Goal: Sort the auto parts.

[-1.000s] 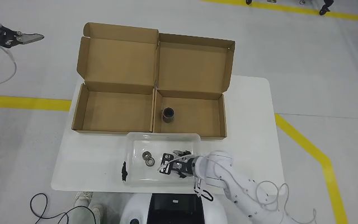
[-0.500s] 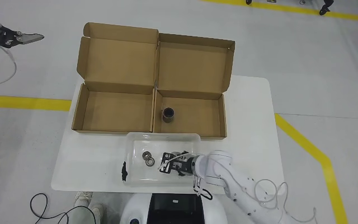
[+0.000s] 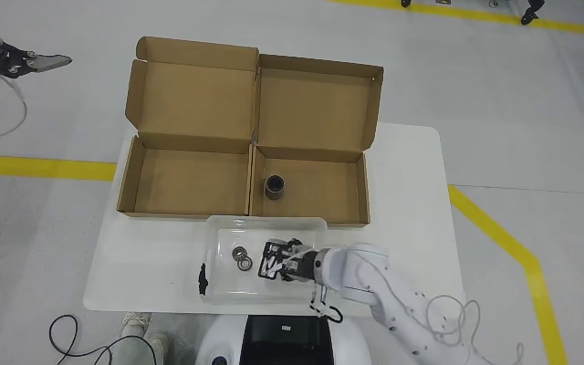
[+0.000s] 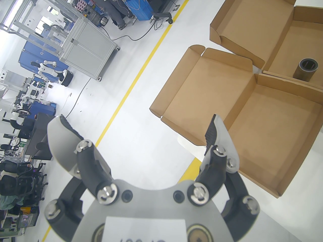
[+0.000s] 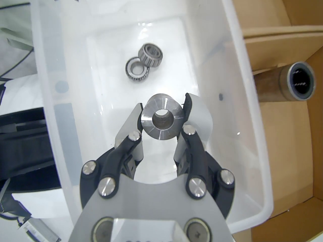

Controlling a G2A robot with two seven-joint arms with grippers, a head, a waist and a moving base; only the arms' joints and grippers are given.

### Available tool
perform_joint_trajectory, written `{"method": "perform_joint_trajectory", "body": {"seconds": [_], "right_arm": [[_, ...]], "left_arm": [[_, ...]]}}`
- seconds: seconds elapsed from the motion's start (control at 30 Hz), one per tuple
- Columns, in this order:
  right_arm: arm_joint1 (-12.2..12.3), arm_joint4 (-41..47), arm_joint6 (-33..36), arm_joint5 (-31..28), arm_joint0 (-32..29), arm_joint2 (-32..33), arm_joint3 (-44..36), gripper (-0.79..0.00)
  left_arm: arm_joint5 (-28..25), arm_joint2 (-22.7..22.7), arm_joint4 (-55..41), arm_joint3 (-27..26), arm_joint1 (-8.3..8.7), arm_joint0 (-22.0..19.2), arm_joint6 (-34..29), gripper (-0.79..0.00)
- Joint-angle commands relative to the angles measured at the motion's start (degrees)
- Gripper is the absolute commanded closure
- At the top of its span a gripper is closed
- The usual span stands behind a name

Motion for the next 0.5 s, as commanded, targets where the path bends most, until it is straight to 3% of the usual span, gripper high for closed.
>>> {"method": "perform_joint_trajectory", "body": {"seconds": [0.0, 0.33, 0.47], "right_arm": [[0.1, 0.7, -3.2, -0.3, 0.0, 0.7, -0.5, 0.0], [-0.5, 6.5, -21.8, -2.8, 3.8, 2.5, 2.2, 0.0], [-1.0, 5.9, -22.6, -2.8, 6.7, 1.6, 2.7, 0.0]], "left_arm": [[0.0, 0.0, 0.0, 0.0, 0.0, 0.0, 0.0, -0.785], [0.0, 0.0, 0.0, 0.0, 0.0, 0.0, 0.0, -0.785], [0.0, 0.0, 0.0, 0.0, 0.0, 0.0, 0.0, -0.785]]}}
